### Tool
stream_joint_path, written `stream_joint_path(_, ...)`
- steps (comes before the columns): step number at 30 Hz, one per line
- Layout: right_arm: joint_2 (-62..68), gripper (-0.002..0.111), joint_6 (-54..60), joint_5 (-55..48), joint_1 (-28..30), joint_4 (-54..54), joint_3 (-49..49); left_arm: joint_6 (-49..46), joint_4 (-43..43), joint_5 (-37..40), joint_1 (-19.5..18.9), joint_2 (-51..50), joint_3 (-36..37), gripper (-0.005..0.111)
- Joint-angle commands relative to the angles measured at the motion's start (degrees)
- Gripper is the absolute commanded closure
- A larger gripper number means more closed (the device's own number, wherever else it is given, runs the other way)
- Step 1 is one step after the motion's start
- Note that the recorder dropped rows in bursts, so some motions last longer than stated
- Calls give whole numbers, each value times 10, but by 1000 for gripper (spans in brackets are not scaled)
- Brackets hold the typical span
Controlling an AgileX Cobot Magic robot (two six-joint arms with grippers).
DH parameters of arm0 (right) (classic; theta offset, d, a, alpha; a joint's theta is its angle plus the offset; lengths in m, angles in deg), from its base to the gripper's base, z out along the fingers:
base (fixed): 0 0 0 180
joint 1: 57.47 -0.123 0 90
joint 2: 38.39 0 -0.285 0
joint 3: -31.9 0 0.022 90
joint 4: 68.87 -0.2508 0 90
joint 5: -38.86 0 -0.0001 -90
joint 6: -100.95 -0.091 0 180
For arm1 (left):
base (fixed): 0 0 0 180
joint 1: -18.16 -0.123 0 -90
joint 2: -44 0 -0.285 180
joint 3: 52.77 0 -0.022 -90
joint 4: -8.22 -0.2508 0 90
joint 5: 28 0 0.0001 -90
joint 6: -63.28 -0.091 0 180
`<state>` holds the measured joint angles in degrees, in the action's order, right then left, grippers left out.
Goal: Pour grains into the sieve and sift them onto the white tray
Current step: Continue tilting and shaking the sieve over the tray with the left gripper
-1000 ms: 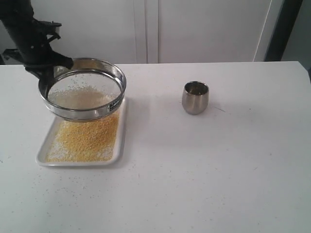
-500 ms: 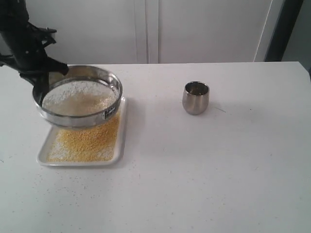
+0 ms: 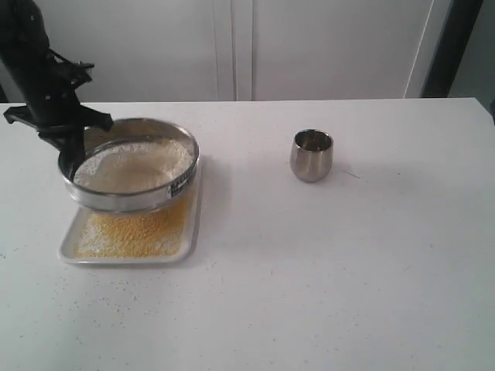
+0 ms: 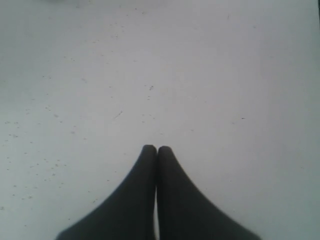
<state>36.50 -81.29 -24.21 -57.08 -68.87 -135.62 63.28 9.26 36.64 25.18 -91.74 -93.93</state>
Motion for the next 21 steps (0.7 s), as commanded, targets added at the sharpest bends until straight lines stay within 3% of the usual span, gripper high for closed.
stream_joint_path(1,-2,108,0,5,3,0,2,5,19,-64,27,101,124,107)
stream_joint_path(3,-2,108,0,6,3,0,2,17,13,-171,30,115,148,107)
stream_joint_path(5,-2,108,0,6,3,0,2,17,4,-206,28,92,109,107)
stream_joint_path(7,-2,108,0,5,3,0,2,36,-37,-169,23,40,31,107)
stream_joint_path(10,-2,108,0,6,3,0,2,68,-32,-37,6,-7,-46,107)
stream_joint_path(14,-2,108,0,6,3,0,2,-27,60,-8,3,46,17,107)
stream_joint_path(18,-2,108,0,6,3,0,2,-43,93,-153,-2,104,144,107)
stream_joint_path(21,-2,108,0,6,3,0,2,-30,92,-228,-15,71,119,107)
